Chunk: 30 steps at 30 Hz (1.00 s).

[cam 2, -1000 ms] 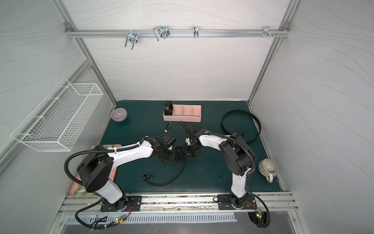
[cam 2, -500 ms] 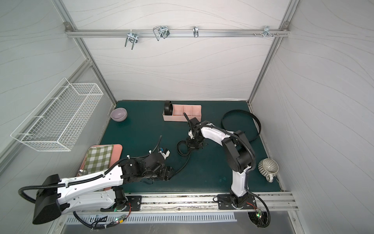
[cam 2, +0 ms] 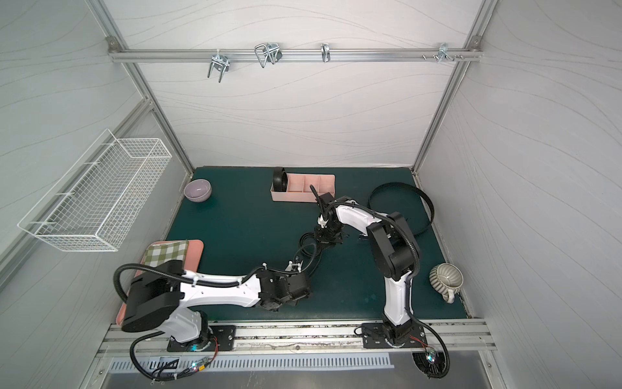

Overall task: Place the belts into the storage roll
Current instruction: Roll the belt at the center of the board.

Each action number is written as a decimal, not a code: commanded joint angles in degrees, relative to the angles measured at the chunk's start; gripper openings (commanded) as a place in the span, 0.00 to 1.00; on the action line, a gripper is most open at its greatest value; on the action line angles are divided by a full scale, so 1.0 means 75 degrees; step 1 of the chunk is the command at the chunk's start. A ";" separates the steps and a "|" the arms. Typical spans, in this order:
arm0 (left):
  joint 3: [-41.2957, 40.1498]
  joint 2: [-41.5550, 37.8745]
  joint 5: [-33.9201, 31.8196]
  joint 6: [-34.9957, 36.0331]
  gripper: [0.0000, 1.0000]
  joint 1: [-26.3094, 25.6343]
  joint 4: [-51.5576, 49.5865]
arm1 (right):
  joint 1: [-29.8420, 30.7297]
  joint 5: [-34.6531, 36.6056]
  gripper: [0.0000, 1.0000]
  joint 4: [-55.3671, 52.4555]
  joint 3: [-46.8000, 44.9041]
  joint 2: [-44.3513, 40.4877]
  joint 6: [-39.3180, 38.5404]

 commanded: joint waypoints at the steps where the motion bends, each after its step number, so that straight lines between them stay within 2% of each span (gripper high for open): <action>1: 0.0113 0.0307 -0.1012 -0.0739 0.67 0.0199 -0.0821 | -0.0046 -0.0081 0.07 -0.0325 -0.0145 -0.0288 -0.0249; 5: -0.0099 0.0110 -0.0934 -0.0490 0.69 0.0979 -0.0816 | -0.0049 0.0181 0.07 -0.0454 -0.0301 -0.0424 -0.0406; 10: 0.0189 0.0062 -0.0579 0.0850 0.71 0.2196 -0.0439 | 0.0027 0.0251 0.07 -0.0497 -0.0599 -0.0573 -0.0540; 14: 0.0944 0.0666 -0.0333 0.1991 0.75 0.2841 -0.0168 | 0.0145 0.0135 0.06 -0.0427 -0.0815 -0.0672 -0.0550; 18: 0.1858 0.1415 -0.0278 0.2694 0.84 0.3002 -0.0140 | 0.0232 0.0041 0.06 -0.0346 -0.0944 -0.0657 -0.0506; 22: 0.2632 0.1788 -0.0414 0.2850 0.91 0.3018 -0.0321 | 0.0247 -0.0011 0.06 -0.0250 -0.0992 -0.0638 -0.0466; 27: 0.2995 0.1604 -0.0817 0.2837 0.98 0.3018 -0.0528 | 0.0256 -0.0146 0.06 -0.0146 -0.1023 -0.0577 -0.0409; 30: 0.2803 0.1366 -0.1001 0.3147 0.99 0.3018 -0.0296 | 0.0236 -0.0379 0.06 -0.0042 -0.1038 -0.0501 -0.0358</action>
